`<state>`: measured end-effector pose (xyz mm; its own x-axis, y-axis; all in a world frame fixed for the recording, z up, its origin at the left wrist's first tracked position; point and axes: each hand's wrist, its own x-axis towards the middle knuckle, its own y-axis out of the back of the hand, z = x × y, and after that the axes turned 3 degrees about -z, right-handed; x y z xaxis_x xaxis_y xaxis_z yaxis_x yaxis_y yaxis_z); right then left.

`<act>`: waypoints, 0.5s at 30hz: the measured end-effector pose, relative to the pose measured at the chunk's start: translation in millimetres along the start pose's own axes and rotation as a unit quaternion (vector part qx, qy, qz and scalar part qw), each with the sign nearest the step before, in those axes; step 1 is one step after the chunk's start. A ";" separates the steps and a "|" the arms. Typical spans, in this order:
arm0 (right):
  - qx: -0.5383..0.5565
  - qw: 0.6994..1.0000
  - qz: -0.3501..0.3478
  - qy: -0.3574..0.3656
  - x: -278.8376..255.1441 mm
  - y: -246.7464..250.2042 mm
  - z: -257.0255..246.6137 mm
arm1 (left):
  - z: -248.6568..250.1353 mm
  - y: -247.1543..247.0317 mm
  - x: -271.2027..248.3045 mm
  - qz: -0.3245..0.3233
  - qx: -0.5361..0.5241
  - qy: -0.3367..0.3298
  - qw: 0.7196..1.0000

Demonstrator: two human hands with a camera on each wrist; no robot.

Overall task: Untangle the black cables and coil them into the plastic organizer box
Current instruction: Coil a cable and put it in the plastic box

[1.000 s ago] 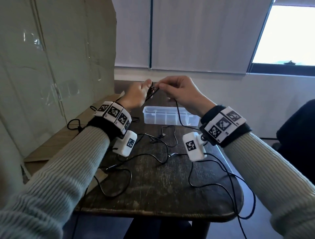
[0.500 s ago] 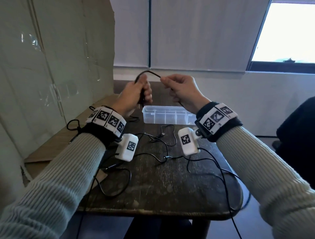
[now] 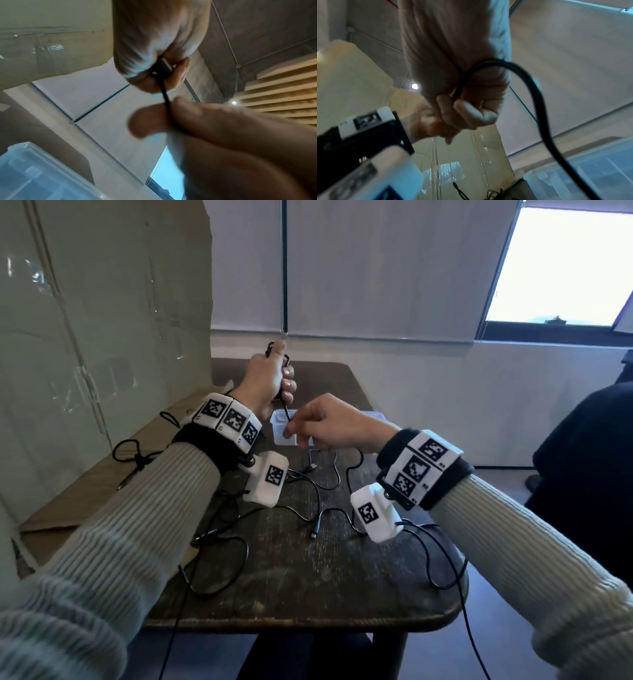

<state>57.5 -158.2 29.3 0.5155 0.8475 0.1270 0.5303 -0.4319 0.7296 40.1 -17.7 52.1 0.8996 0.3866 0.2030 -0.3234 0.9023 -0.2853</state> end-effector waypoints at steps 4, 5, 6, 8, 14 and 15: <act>-0.057 0.998 -0.011 0.002 -18.6 26.6 -10.6 | -10.6 5.2 2.4 -0.075 0.323 -0.086 0.940; -0.062 0.998 0.008 0.005 -20.6 33.4 -11.2 | -13.6 4.9 1.2 -0.100 0.393 -0.101 0.909; -0.066 0.997 0.035 0.011 -20.7 39.7 -10.7 | -16.7 3.1 0.2 -0.122 0.437 -0.105 0.885; -0.062 0.993 0.099 0.021 -17.1 48.2 -6.5 | -20.8 -1.5 -1.1 -0.158 0.442 -0.083 0.879; 0.091 0.969 0.232 -0.001 -10.4 50.4 16.3 | -19.1 -2.9 -3.0 -0.269 0.363 -0.016 0.892; 0.135 0.962 0.236 -0.009 -9.9 50.2 19.8 | -19.0 -0.9 -3.3 -0.286 0.365 -0.004 0.886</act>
<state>92.4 -194.4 51.3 0.7523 0.5330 0.3873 0.3885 -0.8336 0.3926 43.0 -23.4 33.9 0.9765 -0.1745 0.1267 0.0779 0.8332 0.5475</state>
